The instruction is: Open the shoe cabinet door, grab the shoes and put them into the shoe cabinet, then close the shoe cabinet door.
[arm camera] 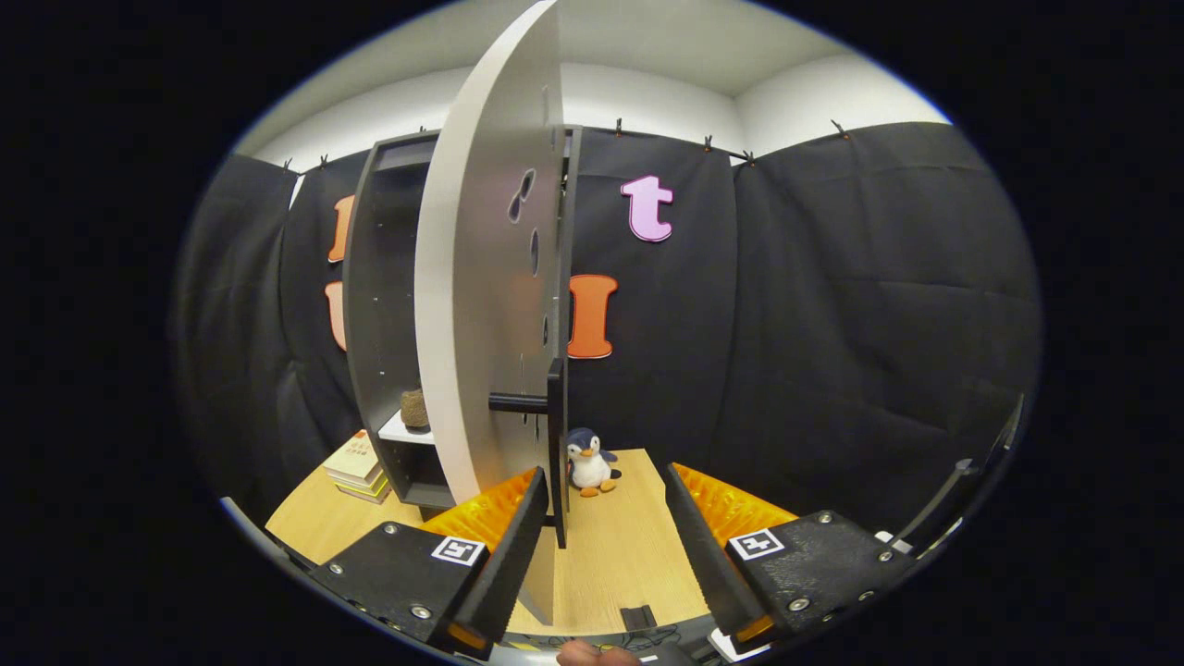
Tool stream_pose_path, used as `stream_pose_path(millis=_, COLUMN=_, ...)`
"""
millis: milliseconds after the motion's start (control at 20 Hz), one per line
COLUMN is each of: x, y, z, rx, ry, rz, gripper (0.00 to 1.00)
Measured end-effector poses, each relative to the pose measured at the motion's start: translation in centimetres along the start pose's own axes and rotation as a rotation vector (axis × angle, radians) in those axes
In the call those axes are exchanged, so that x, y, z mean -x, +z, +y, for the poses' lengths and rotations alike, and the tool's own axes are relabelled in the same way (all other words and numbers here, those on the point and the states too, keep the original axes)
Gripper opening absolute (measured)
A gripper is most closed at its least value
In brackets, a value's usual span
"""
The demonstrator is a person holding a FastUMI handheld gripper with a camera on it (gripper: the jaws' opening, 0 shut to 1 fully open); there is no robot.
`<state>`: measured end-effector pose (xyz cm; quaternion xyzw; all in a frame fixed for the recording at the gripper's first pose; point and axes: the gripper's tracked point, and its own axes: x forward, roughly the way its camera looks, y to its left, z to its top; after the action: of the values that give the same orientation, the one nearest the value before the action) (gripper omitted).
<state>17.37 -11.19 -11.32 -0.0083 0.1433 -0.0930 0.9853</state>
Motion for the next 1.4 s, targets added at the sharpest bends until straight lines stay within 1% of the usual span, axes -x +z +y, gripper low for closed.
stream_pose_path(millis=250, x=-0.3, y=0.5, z=5.0, rx=0.050, ry=0.013, rz=0.005, gripper=0.81)
stream_pose_path(millis=300, x=-0.9, y=1.0, z=5.9, rx=0.058, ry=0.010, rz=0.001, gripper=0.81)
stream_pose_path(millis=350, x=-0.3, y=0.8, z=7.2, rx=0.063, ry=0.012, rz=-0.002, gripper=0.81)
stream_pose_path(millis=650, x=-1.8, y=1.6, z=15.5, rx=0.037, ry=0.063, rz=0.000, gripper=0.81)
stream_pose_path(millis=900, x=-4.5, y=3.1, z=23.2, rx=0.037, ry=0.127, rz=-0.018, gripper=0.82)
stream_pose_path(millis=950, x=-5.9, y=4.1, z=24.1, rx=0.042, ry=0.140, rz=-0.026, gripper=0.82)
stream_pose_path(millis=1150, x=-8.5, y=4.9, z=28.9, rx=0.072, ry=0.184, rz=-0.040, gripper=0.83)
stream_pose_path(millis=1250, x=-9.7, y=5.0, z=30.3, rx=0.098, ry=0.193, rz=-0.055, gripper=0.84)
stream_pose_path(millis=1300, x=-10.4, y=5.4, z=30.7, rx=0.108, ry=0.195, rz=-0.058, gripper=0.82)
stream_pose_path(millis=1400, x=-11.8, y=5.9, z=31.6, rx=0.101, ry=0.215, rz=-0.058, gripper=0.82)
